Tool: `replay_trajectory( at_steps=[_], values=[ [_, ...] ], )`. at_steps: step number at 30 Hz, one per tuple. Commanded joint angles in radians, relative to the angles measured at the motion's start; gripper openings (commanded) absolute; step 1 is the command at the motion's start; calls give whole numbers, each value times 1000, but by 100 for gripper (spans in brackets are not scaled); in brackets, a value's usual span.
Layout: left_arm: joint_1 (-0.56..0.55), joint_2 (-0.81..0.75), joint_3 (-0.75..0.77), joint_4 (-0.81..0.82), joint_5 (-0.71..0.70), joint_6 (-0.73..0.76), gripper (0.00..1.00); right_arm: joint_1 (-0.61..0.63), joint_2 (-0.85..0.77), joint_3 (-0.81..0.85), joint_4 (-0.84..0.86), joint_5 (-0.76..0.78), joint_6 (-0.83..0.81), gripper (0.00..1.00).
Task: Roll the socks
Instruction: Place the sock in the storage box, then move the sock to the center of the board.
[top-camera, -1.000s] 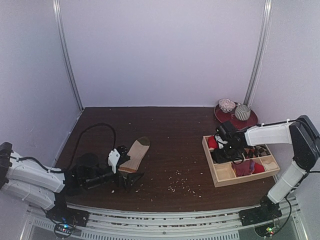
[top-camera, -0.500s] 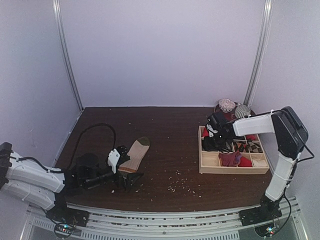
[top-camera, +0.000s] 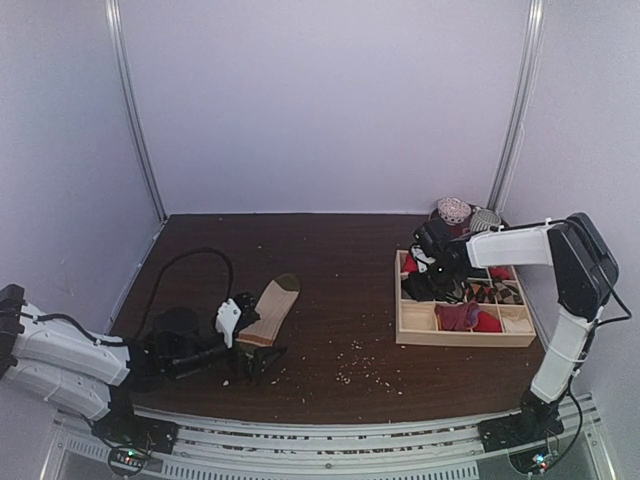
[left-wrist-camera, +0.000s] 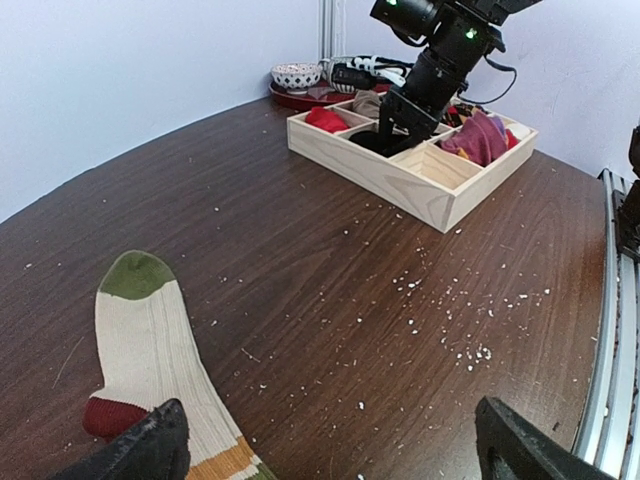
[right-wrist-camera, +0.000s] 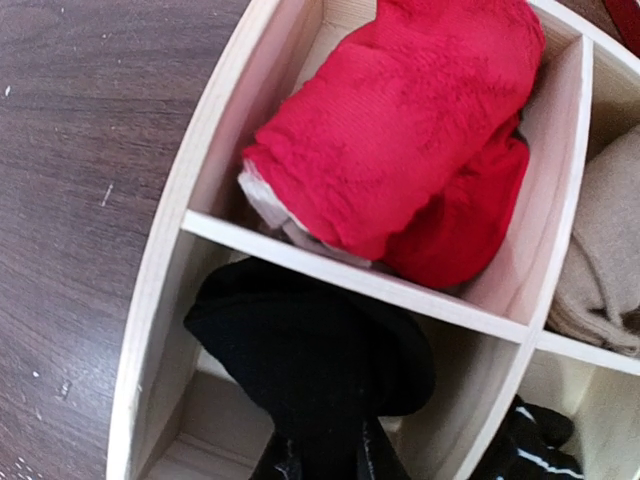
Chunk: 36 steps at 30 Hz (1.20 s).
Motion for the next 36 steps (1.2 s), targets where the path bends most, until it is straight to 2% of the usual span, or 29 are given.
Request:
replay_trajectory(
  at_steps=[1, 8, 12, 18, 23, 27, 30, 36],
  values=[
    [6, 7, 15, 15, -15, 11, 98, -2, 31, 50, -125, 53, -79, 4],
    [6, 2, 13, 7, -25, 16, 98, -2, 112, 34, -60, 3, -88, 5],
    [6, 10, 20, -1, -28, 17, 98, 0, 115, 27, -45, -8, -74, 12],
    [6, 5, 22, -7, -41, 14, 98, 0, 31, 39, -37, -40, -52, 24],
    [6, -1, 28, -25, -67, 15, 98, 0, -50, 62, -46, -44, -39, 44],
    [6, -14, 33, -49, -124, 4, 98, 0, -114, 65, -44, -53, -43, 48],
    [6, -40, 33, -62, -172, -3, 98, 0, -171, 59, -45, -58, -46, 55],
    [10, -110, 56, -161, -329, -65, 98, 45, -282, 2, 7, -126, -87, 58]
  ],
)
